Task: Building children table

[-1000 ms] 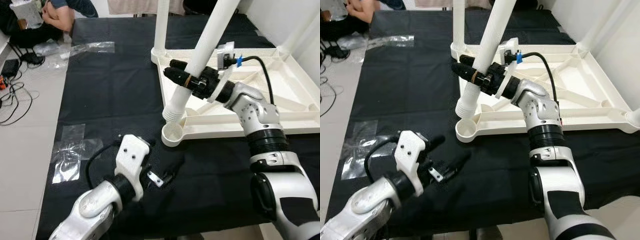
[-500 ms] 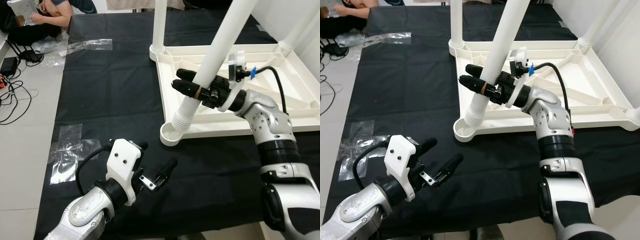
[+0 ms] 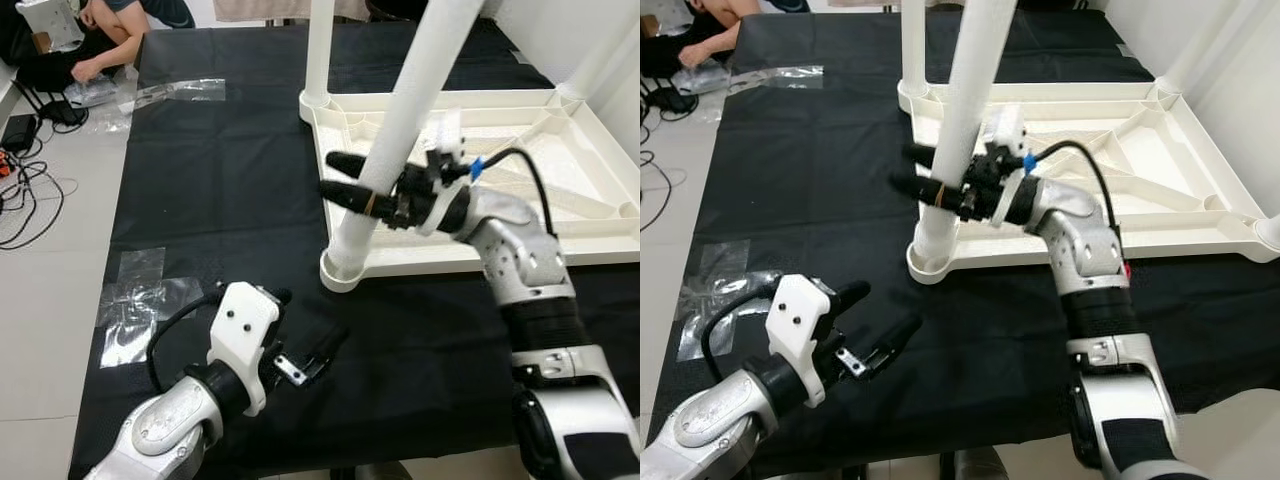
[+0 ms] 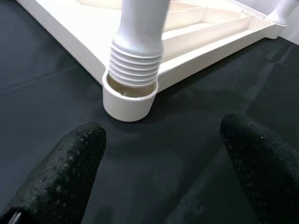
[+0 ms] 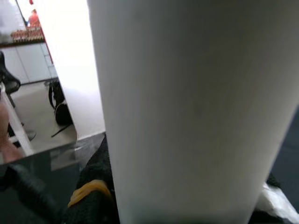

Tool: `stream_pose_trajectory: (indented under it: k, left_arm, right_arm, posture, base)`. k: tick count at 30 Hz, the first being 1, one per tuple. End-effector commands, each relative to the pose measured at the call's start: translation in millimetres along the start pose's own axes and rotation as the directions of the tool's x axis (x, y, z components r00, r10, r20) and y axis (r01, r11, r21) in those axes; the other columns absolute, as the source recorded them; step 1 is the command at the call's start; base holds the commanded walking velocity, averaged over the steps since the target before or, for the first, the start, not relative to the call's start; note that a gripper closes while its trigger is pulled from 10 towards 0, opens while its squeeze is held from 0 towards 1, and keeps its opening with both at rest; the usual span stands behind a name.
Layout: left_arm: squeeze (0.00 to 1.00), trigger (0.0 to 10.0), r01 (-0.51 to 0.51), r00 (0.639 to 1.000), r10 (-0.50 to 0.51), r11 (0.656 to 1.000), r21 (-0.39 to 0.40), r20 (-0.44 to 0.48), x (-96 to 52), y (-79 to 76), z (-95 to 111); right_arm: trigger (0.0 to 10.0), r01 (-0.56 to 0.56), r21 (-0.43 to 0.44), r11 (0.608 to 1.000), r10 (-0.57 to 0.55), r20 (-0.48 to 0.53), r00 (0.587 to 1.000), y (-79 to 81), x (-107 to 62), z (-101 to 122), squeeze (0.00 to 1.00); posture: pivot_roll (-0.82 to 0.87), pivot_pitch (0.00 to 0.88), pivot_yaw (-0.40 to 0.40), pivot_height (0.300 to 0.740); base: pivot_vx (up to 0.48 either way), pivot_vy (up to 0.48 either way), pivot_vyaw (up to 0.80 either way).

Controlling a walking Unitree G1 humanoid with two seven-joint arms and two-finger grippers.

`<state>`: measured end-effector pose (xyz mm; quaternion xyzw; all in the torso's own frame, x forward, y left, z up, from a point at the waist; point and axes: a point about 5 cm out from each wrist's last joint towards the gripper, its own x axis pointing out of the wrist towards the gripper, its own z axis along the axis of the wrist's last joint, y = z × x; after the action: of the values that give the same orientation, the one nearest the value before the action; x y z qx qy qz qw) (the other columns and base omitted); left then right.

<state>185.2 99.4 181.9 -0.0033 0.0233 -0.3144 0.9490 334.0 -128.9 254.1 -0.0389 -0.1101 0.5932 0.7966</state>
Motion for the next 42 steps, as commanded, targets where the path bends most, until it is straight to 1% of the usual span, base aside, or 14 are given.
stream_pose_trajectory:
  k: [1,8,11,14,17,20,22,26,29,31,35,38,40,42]
  left_arm:
    - [0.00,10.0,0.010,1.000,-0.010,1.000,-0.003,-0.002,-2.5,-1.4,-0.5]
    - [0.00,10.0,0.005,1.000,-0.005,1.000,0.000,0.001,-2.2,0.2,-0.1]
    - [0.00,10.0,0.006,1.000,-0.006,1.000,0.002,0.001,-2.3,0.8,0.0]
    - [0.00,10.0,0.007,1.000,-0.007,1.000,0.003,0.001,-2.4,0.6,-0.4]
    - [0.00,10.0,0.009,1.000,-0.009,1.000,0.005,0.002,-2.2,0.2,-0.6]
    - [0.00,10.0,0.011,1.000,-0.011,1.000,0.004,0.004,-2.0,-0.3,-0.2]
    - [0.00,10.0,0.011,1.000,-0.011,1.000,0.008,0.006,-1.6,-0.2,0.4]
    - [0.00,10.0,0.008,1.000,-0.008,1.000,0.009,0.007,-1.6,0.4,0.5]
    - [0.00,10.0,-0.001,1.000,0.001,1.000,0.012,0.010,-1.8,2.2,1.0]
    - [0.00,10.0,-0.002,1.000,0.002,1.000,0.014,0.012,-1.4,2.6,1.3]
    - [0.00,10.0,-0.005,1.000,0.004,1.000,0.017,0.015,-0.8,3.4,2.0]
    - [0.00,10.0,-0.006,1.000,0.005,1.000,0.019,0.015,-0.9,3.6,2.1]
    - [0.00,10.0,-0.008,1.000,0.007,1.000,0.019,0.014,-1.1,4.0,2.0]
    - [0.00,10.0,-0.009,1.000,0.009,1.000,0.018,0.014,-1.1,4.1,1.9]
  right_arm:
    - [10.0,-0.051,0.024,0.998,0.051,-0.029,0.998,9.8,2.8,-7.9,0.00]
    - [10.0,-0.056,0.008,0.998,0.056,-0.033,0.998,12.4,2.2,-9.1,0.00]
    - [10.0,-0.039,-0.010,0.999,0.038,-0.042,0.998,12.3,4.1,-10.7,0.00]
    - [10.0,0.012,-0.040,0.999,-0.014,-0.067,0.998,9.8,9.1,-15.2,0.00]
    - [10.0,0.022,-0.050,0.999,-0.026,-0.077,0.997,8.6,9.2,-16.2,0.00]
    - [10.0,0.069,-0.069,0.995,-0.074,-0.077,0.994,2.8,9.6,-14.9,0.00]
    - [10.0,0.026,-0.067,0.997,-0.032,-0.095,0.995,4.3,7.4,-14.6,0.00]
    - [10.0,0.016,-0.061,0.998,-0.022,-0.098,0.995,5.2,6.1,-15.2,0.00]
    - [10.0,0.039,-0.071,0.997,-0.049,-0.135,0.990,6.6,2.5,-24.4,0.00]
    - [10.0,0.084,-0.080,0.993,-0.095,-0.146,0.985,4.7,2.3,-28.1,0.00]
    - [10.0,0.119,-0.094,0.988,-0.134,-0.163,0.978,5.7,3.4,-33.9,0.00]
    - [10.0,0.116,-0.099,0.988,-0.132,-0.174,0.976,8.1,3.9,-36.4,0.00]
    - [10.0,0.108,-0.103,0.989,-0.127,-0.201,0.971,11.3,6.5,-40.1,0.00]
    - [10.0,0.129,-0.097,0.987,-0.148,-0.226,0.963,10.8,10.9,-43.7,0.00]
  posture:
    - [0.11,0.210,-0.071,0.740]
    - [0.11,0.215,-0.074,0.740]
    - [0.11,0.219,-0.072,0.740]
    - [0.11,0.220,-0.071,0.740]
    - [0.11,0.220,-0.071,0.740]
    - [0.11,0.223,-0.071,0.740]
    - [0.11,0.223,-0.073,0.740]
    - [0.11,0.223,-0.073,0.740]
    - [0.11,0.223,-0.073,0.740]
    - [0.11,0.227,-0.074,0.740]
    - [0.11,0.228,-0.072,0.740]
    - [0.11,0.231,-0.073,0.740]
    - [0.11,0.231,-0.073,0.740]
    - [0.11,0.231,-0.073,0.740]
  base:
    - [0.000,0.000,0.00]
    - [0.000,0.000,0.00]
    - [0.000,0.000,0.00]
    - [0.000,0.000,0.00]
    - [0.000,0.000,0.00]
    - [0.000,0.000,0.00]
    - [0.000,0.000,0.00]
    - [0.000,0.000,0.00]
    - [0.000,0.000,0.00]
    - [0.000,0.000,0.00]
    - [0.000,0.000,0.00]
    - [0.000,0.000,0.00]
    - [0.000,0.000,0.00]
    - [0.000,0.000,0.00]
